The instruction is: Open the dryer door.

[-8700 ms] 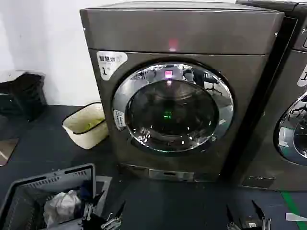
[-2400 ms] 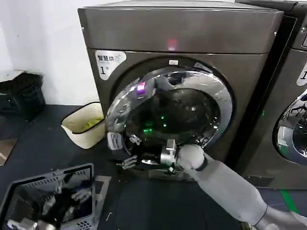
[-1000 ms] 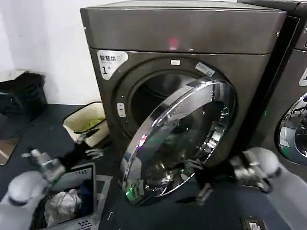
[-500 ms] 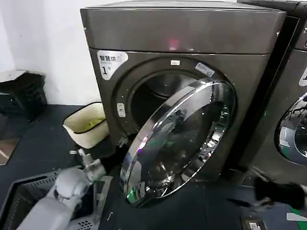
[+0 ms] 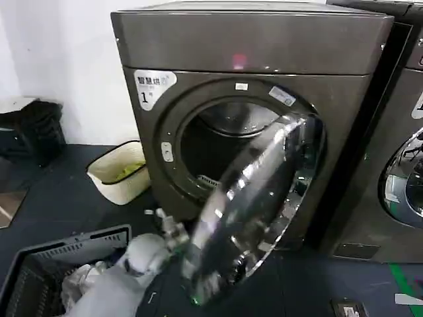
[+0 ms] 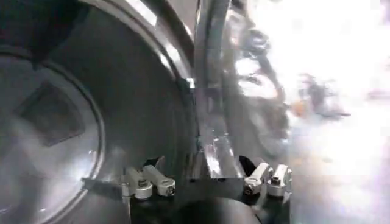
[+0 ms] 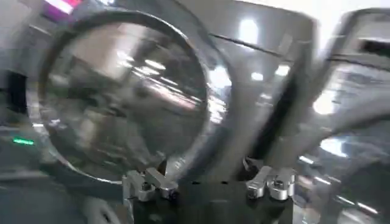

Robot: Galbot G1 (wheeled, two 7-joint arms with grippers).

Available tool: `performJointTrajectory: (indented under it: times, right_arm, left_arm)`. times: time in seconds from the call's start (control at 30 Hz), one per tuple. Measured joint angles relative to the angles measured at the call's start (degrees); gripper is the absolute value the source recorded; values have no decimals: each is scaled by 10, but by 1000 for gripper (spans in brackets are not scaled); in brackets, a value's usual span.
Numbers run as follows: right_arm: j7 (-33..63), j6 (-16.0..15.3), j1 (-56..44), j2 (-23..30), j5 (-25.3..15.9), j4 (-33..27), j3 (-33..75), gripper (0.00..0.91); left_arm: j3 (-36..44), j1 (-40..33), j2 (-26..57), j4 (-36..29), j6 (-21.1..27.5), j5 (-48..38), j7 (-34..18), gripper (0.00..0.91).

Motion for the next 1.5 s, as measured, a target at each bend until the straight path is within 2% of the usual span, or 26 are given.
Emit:
performJointTrajectory:
  times: [0.13,0.27,0.47,0.7,0.8,0.87,1.03,1.1,1.27,1.43,1.5]
  right_arm:
    - [51,29,-8,48,-27,-34,46,907]
    - [139,23,-4,91,-78,-69,92,907]
    - [299,-61,14,140,-168,-91,156,907]
    - [514,-197,63,177,-278,-97,234,907]
    - [598,-235,84,187,-330,-105,268,907]
    - [631,-249,90,195,-360,-108,289,907]
    - [666,-262,96,207,-398,-111,307,907]
    - [686,-281,101,207,-416,-110,307,907]
    - [734,-323,112,198,-426,-115,310,907]
    - [765,-329,118,189,-462,-134,323,907]
    - [766,-331,118,187,-464,-140,325,907]
  left_arm:
    - [36,-26,-26,19,-3,-1,-4,907]
    - [74,-57,-55,47,-7,-1,-7,907]
    - [131,-97,-105,87,-9,3,-13,907]
    - [178,-128,-158,130,-2,25,-24,907]
    - [193,-135,-179,144,2,35,-30,907]
    - [202,-140,-191,155,4,39,-34,907]
    - [210,-140,-213,166,5,41,-35,907]
    - [211,-138,-214,163,7,40,-35,907]
    - [208,-126,-210,146,15,38,-36,907]
    - [206,-118,-201,130,28,37,-45,907]
    - [206,-111,-192,117,54,37,-55,907]
